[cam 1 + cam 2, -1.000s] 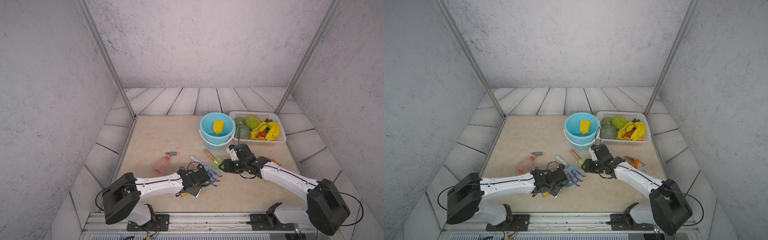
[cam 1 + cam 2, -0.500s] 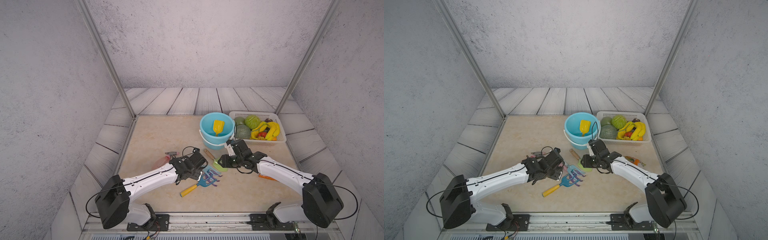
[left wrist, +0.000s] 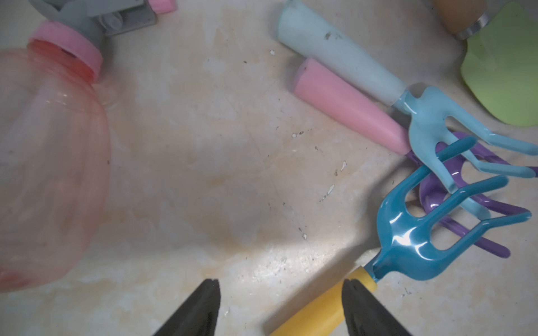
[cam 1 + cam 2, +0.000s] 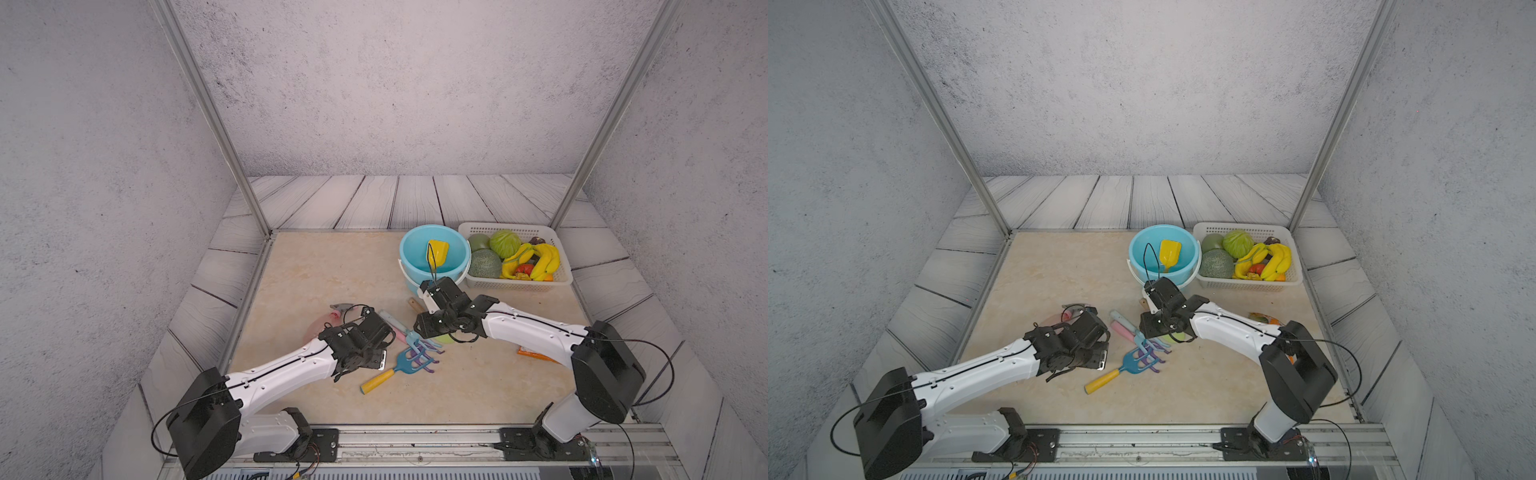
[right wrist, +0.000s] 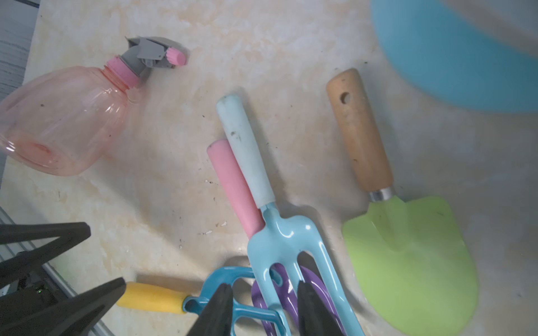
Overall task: Organize the gardening tools
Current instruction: Pick up the gardening tool from the center of the board.
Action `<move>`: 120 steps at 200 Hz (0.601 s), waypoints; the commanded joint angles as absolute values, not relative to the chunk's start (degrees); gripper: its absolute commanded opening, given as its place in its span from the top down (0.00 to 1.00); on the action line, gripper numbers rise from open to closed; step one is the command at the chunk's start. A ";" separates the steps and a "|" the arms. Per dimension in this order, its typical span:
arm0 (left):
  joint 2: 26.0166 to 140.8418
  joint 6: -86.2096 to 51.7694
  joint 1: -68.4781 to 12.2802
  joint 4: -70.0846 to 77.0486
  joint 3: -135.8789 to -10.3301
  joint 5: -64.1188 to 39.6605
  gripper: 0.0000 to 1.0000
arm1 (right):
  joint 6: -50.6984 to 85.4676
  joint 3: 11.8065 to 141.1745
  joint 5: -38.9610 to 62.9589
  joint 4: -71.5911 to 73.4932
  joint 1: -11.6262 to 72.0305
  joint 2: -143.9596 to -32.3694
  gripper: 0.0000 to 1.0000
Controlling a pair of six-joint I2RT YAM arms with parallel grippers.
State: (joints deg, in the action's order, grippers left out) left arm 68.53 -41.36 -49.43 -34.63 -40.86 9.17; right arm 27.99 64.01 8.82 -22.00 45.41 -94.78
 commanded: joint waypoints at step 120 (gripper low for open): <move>57.13 -44.30 -46.42 -35.31 -34.49 9.03 0.26 | 23.34 83.76 4.22 -30.94 47.68 -117.56 0.62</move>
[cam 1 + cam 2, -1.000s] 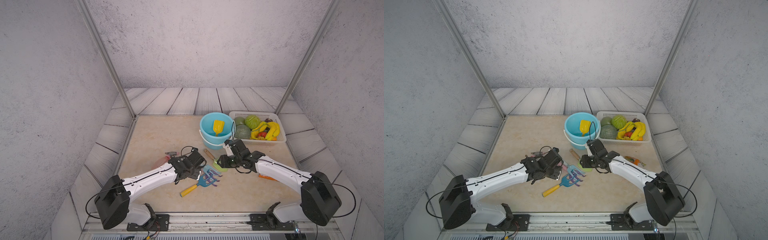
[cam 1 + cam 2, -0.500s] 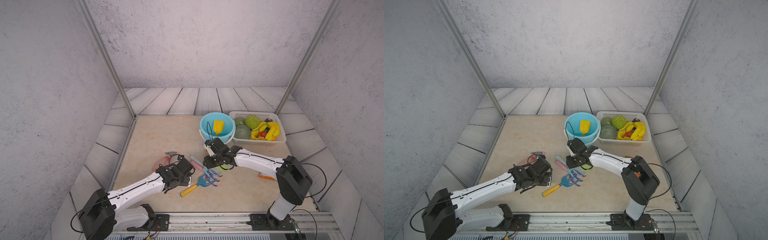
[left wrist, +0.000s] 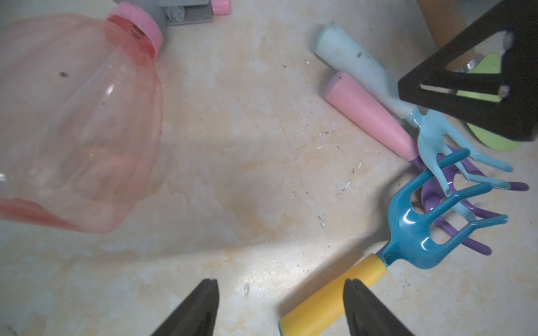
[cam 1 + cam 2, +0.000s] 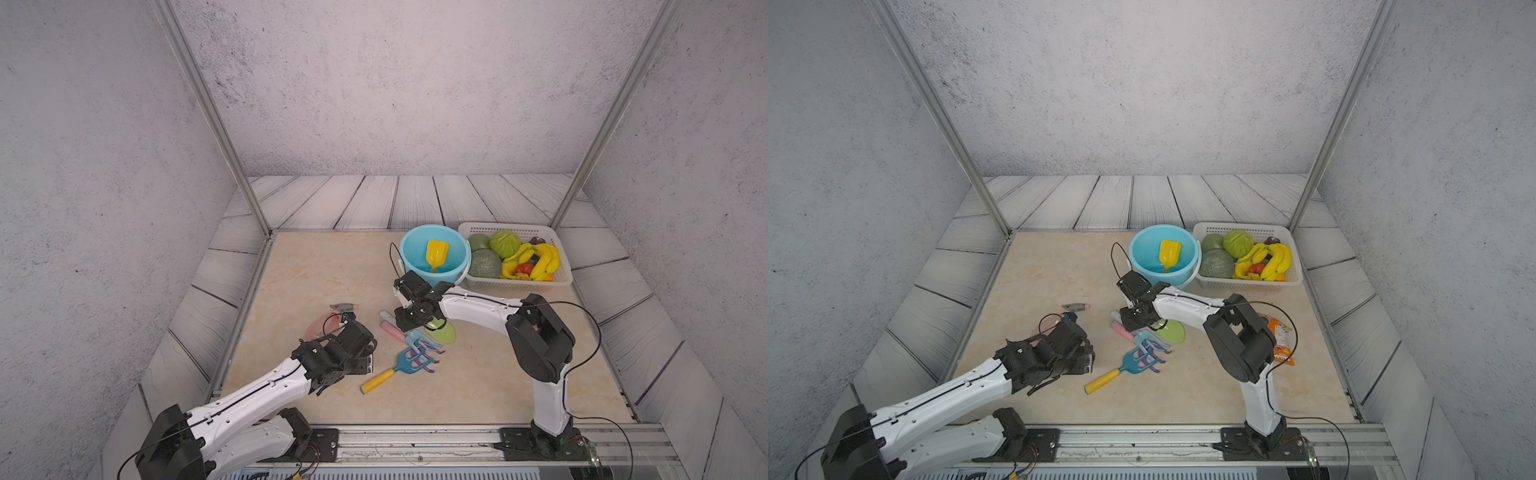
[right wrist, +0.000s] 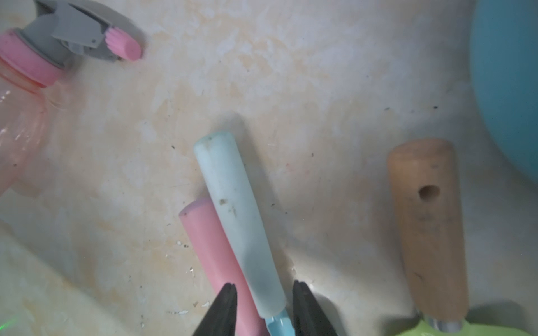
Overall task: Organize the gardening tools
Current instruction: Pick up the gardening tool from the center of the board.
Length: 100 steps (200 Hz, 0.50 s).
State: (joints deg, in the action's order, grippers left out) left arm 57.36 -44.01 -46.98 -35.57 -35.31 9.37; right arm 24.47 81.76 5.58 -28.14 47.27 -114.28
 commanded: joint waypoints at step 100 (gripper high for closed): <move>58.00 -43.51 -45.97 -35.16 -34.99 8.07 0.26 | 20.80 85.80 -0.07 -32.61 48.87 -121.68 0.71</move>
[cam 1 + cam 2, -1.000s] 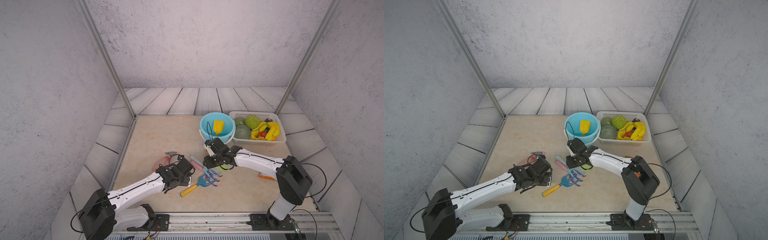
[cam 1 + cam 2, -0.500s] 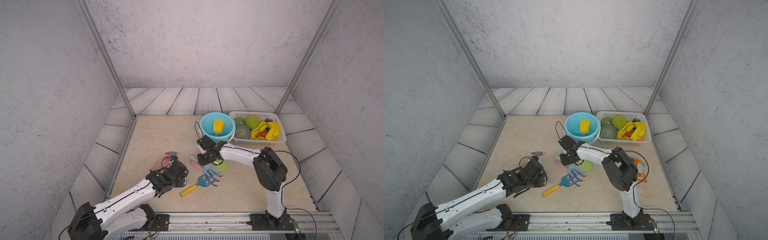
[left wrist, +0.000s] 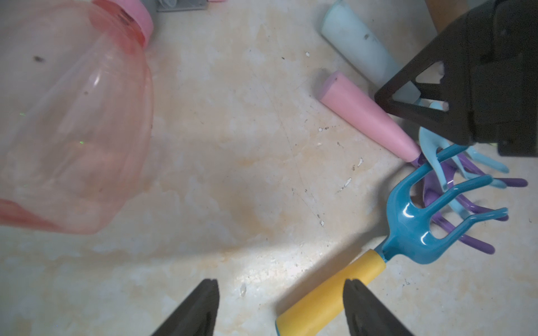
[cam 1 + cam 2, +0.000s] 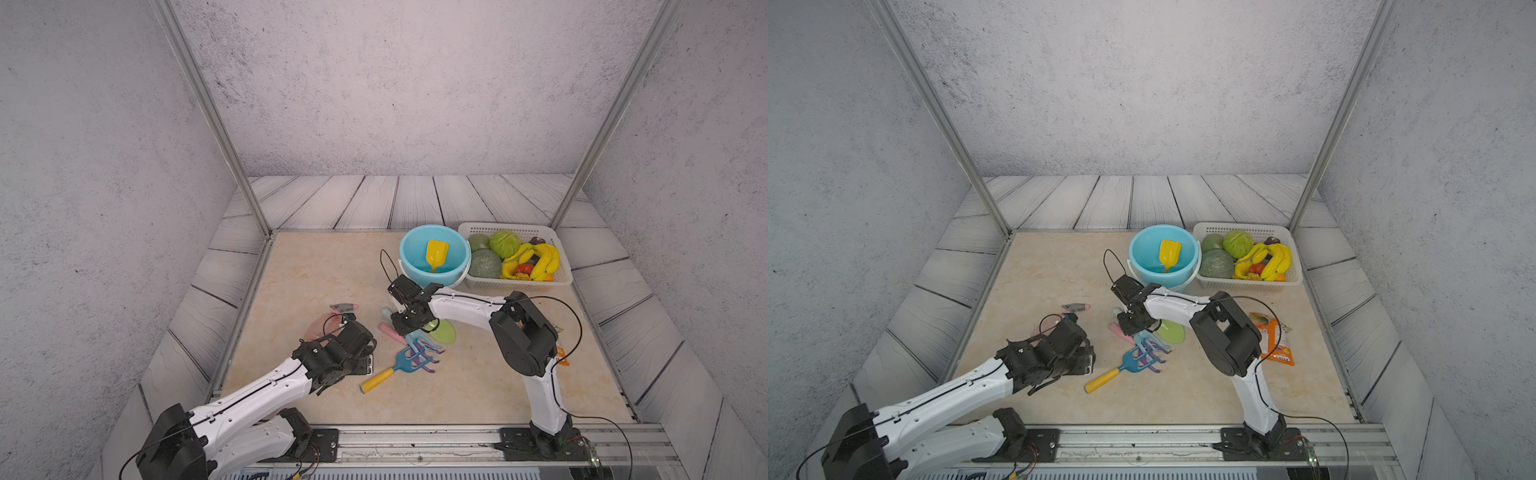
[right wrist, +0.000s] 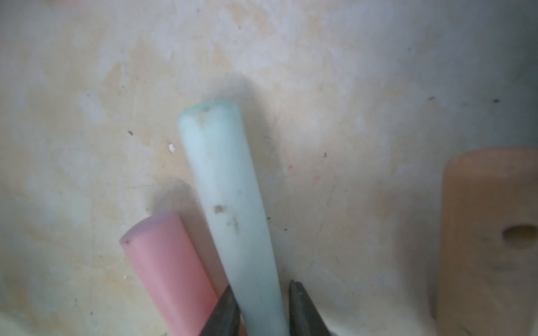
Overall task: Organize the gardening tools
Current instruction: Pick up the gardening tool from the center of the board.
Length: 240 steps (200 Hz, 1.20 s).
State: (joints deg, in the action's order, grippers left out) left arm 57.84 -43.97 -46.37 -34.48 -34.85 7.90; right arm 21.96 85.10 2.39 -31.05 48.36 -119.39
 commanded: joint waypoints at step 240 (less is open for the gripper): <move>56.78 -41.31 -45.79 -36.23 -37.98 7.03 0.27 | 15.56 92.30 -3.26 -37.88 48.92 -115.59 0.86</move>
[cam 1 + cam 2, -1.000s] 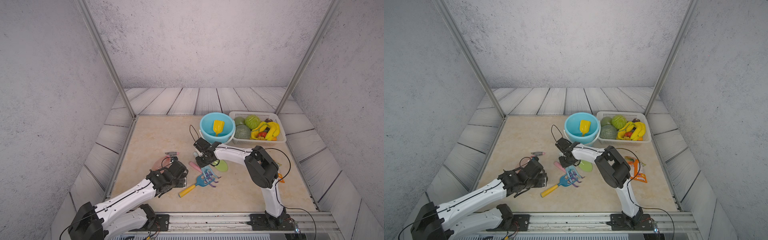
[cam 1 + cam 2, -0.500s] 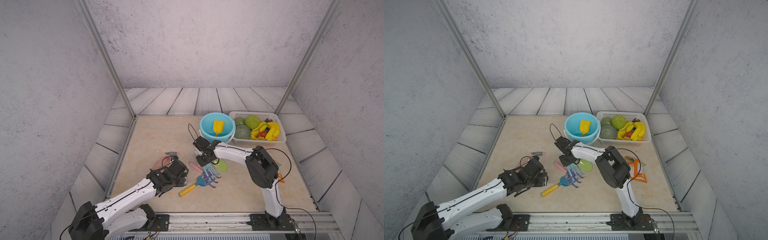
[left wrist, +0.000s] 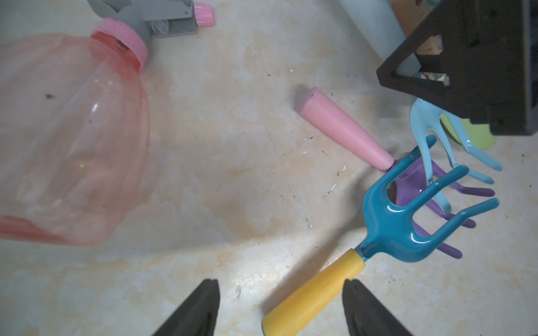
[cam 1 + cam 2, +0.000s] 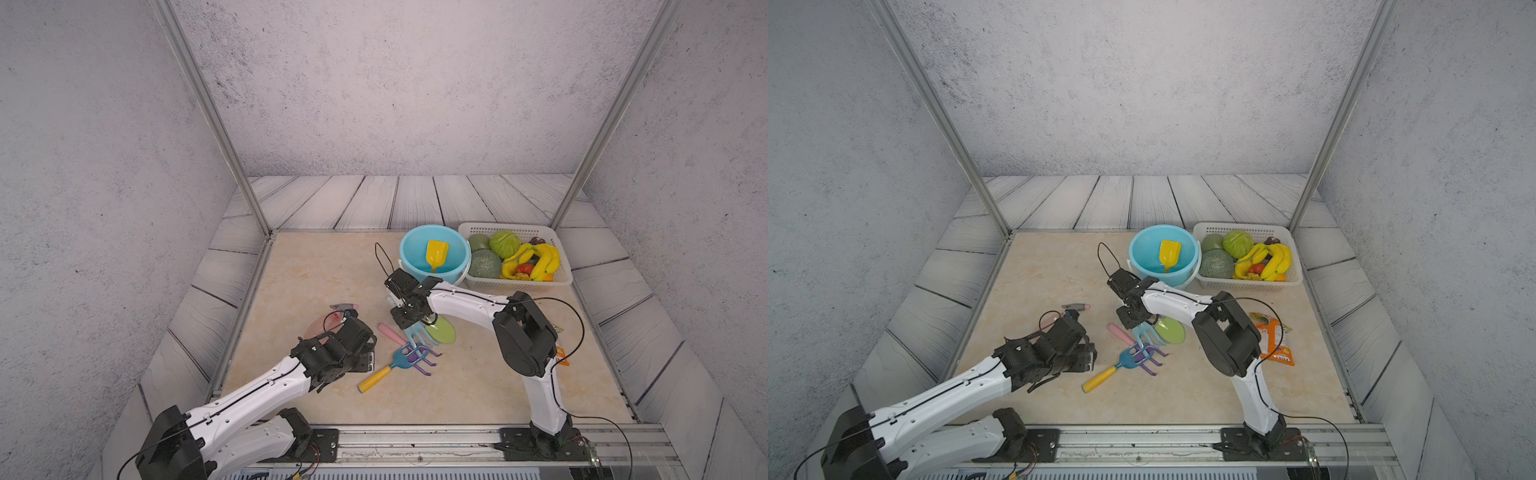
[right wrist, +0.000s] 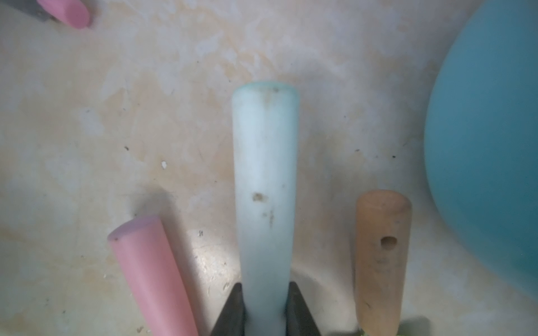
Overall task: Organize the gardening tools
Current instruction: Pick up the gardening tool from the center of the board.
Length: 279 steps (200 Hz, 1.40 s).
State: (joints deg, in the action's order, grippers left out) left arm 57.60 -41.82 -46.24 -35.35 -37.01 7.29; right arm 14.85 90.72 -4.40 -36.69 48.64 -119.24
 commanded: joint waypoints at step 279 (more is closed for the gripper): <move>57.23 -36.44 -34.86 -35.68 -51.27 -8.93 0.21 | 2.36 75.98 3.47 -31.07 49.00 -90.31 0.86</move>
